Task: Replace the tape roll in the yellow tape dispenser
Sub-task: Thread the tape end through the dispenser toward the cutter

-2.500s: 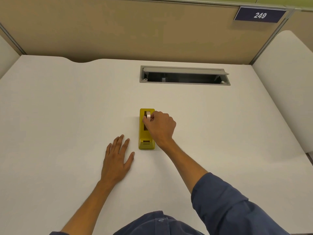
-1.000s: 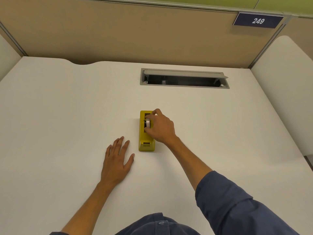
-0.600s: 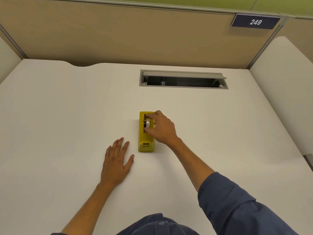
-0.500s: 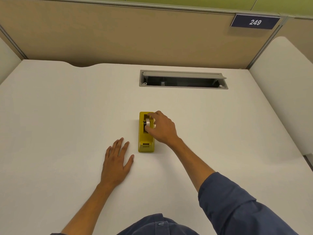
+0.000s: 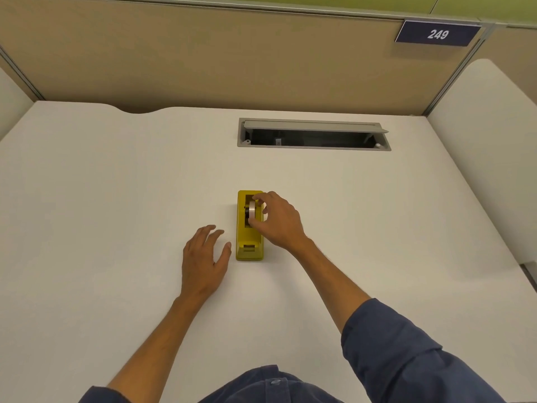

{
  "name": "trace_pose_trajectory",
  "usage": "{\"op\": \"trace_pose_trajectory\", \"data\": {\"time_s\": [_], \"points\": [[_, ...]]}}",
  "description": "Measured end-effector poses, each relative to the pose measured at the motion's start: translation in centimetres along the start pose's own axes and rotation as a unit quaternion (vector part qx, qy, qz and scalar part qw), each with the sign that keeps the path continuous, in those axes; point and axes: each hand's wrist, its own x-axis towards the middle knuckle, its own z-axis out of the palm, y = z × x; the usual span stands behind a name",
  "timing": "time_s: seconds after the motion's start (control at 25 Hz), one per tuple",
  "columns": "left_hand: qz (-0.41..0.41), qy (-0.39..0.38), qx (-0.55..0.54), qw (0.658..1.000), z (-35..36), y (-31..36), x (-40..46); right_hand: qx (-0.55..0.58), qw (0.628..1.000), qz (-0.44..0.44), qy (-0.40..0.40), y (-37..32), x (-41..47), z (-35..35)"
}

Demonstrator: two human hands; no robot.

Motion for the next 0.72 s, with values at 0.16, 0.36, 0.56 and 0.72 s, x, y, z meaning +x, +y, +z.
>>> {"op": "trace_pose_trajectory", "data": {"time_s": [0.16, 0.36, 0.56, 0.72], "points": [[0.018, 0.015, -0.037, 0.999, -0.2, 2.1, 2.3, -0.002, 1.000, -0.001, 0.021, 0.1, -0.2, 0.1], [0.046, -0.017, -0.037, 0.998, 0.4, 3.6, 5.0, 0.020, 0.998, -0.010, 0.051, 0.2, -0.9, 0.4], [0.072, -0.111, 0.019, 0.991, 0.7, 4.1, 7.2, 0.045, 0.996, -0.014, 0.074, 0.5, -1.3, 0.7], [0.081, -0.133, 0.001, 0.988, 0.8, 3.4, 7.6, 0.052, 0.995, -0.006, 0.086, 0.4, -0.8, 0.2]]}}
